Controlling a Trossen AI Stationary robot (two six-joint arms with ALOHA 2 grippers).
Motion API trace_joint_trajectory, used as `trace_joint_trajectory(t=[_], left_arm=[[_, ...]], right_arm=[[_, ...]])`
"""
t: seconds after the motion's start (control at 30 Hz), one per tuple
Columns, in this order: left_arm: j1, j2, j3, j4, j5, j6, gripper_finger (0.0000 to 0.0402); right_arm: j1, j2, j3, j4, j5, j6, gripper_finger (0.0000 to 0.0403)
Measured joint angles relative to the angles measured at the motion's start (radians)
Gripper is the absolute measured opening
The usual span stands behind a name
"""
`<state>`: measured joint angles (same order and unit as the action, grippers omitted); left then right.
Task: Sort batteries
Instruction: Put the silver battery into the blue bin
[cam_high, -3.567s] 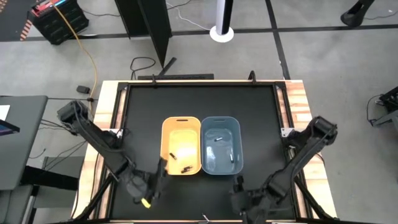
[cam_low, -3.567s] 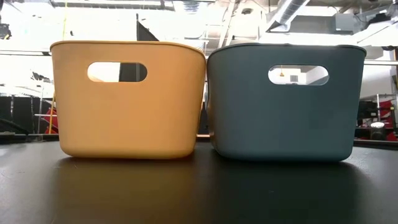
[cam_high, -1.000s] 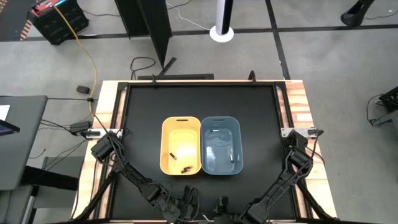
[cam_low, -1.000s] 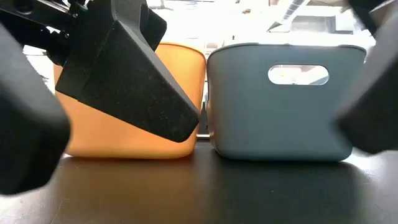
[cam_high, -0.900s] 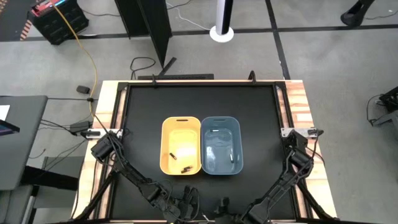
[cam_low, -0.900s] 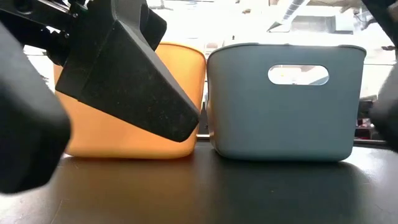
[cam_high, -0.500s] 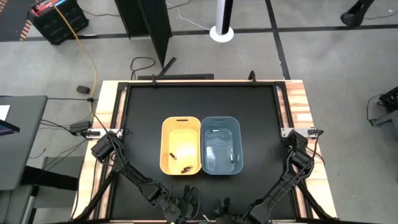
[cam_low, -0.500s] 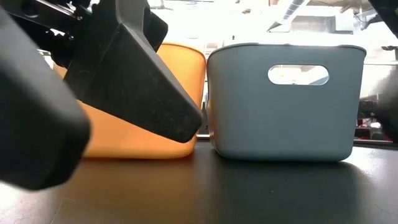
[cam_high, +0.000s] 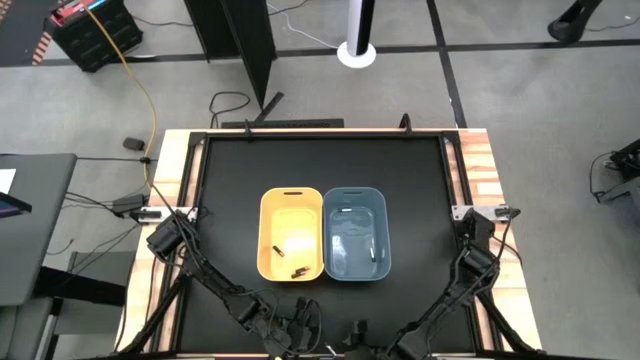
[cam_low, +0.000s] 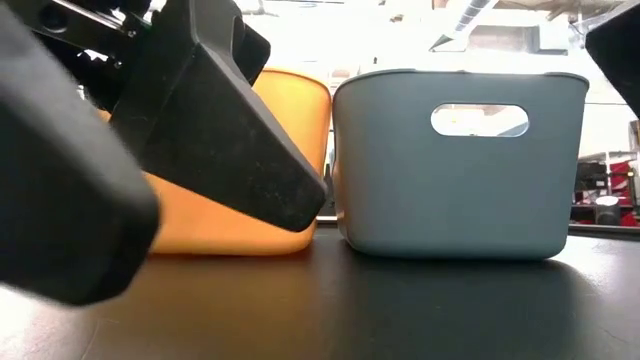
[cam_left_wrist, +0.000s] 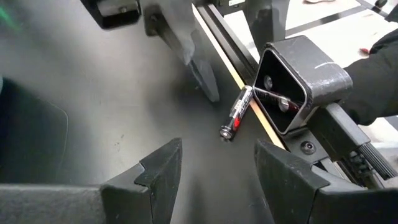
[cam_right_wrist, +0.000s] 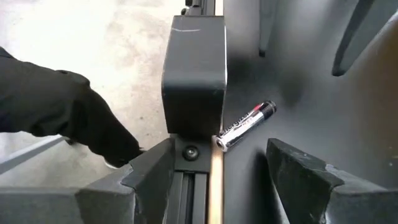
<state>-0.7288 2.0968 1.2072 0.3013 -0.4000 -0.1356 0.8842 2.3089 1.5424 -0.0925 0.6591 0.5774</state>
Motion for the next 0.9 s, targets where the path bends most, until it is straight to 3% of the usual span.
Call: trace_joint_trajectory(t=[0.9], left_arm=[[0.000,0.000,0.000,-0.005,0.001,-0.002,0.0197]], right_arm=[[-0.058,-0.002,0.003,-0.051,-0.024,-0.095,0.0272]])
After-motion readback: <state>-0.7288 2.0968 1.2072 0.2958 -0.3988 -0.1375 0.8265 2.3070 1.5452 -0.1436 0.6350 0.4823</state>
